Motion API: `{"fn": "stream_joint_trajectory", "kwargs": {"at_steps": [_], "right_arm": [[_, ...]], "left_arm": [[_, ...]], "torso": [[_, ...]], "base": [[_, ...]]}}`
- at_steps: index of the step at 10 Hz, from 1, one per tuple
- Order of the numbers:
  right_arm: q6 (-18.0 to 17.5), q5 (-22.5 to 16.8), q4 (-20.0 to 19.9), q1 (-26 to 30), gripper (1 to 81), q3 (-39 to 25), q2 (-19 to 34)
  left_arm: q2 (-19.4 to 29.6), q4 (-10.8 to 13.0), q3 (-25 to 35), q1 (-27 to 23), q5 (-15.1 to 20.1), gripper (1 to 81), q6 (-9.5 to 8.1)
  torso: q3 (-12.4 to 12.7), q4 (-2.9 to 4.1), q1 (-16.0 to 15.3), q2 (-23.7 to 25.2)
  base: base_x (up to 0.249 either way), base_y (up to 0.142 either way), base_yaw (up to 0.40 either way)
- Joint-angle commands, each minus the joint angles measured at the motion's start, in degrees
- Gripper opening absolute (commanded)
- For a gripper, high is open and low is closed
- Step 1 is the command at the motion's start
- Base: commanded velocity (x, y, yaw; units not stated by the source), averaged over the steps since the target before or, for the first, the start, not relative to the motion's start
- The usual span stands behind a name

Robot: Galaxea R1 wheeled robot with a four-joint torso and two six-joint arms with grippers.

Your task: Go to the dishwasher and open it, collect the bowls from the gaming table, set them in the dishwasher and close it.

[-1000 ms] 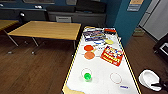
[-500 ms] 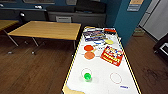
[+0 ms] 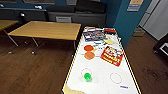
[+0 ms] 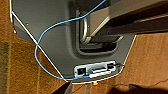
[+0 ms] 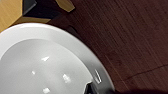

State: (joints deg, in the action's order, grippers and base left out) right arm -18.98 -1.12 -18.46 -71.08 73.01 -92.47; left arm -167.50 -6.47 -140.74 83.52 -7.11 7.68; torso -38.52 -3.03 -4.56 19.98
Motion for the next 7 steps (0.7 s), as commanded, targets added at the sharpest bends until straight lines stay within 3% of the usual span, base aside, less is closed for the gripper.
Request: {"fn": "stream_joint_trajectory", "kwargs": {"at_steps": [1,3,4,7], "right_arm": [[2.98,11.93,3.95,-10.18,1.0,6.78,-8.18],[2.99,12.02,4.48,-10.80,1.0,9.32,-12.06],[3.07,11.93,4.57,-10.80,1.0,11.17,-14.52],[3.07,12.02,6.32,-12.20,1.0,16.01,-20.59]], "left_arm": [[12.51,2.96,17.32,0.20,0.69,81.1,0.58],[17.09,3.05,22.16,0.20,-0.10,81.1,0.58],[19.64,2.96,24.80,0.20,-2.47,81.1,0.49],[28.16,3.05,35.59,-0.15,-5.36,81.1,0.58]], "torso": [[0.00,0.00,0.00,0.00],[0.00,0.00,0.02,0.00],[0.00,0.00,0.02,0.00],[0.02,0.00,0.02,0.00]], "base": [[0.000,0.000,0.000],[0.000,0.000,0.000],[0.000,0.000,0.000],[0.000,0.000,0.000]]}}
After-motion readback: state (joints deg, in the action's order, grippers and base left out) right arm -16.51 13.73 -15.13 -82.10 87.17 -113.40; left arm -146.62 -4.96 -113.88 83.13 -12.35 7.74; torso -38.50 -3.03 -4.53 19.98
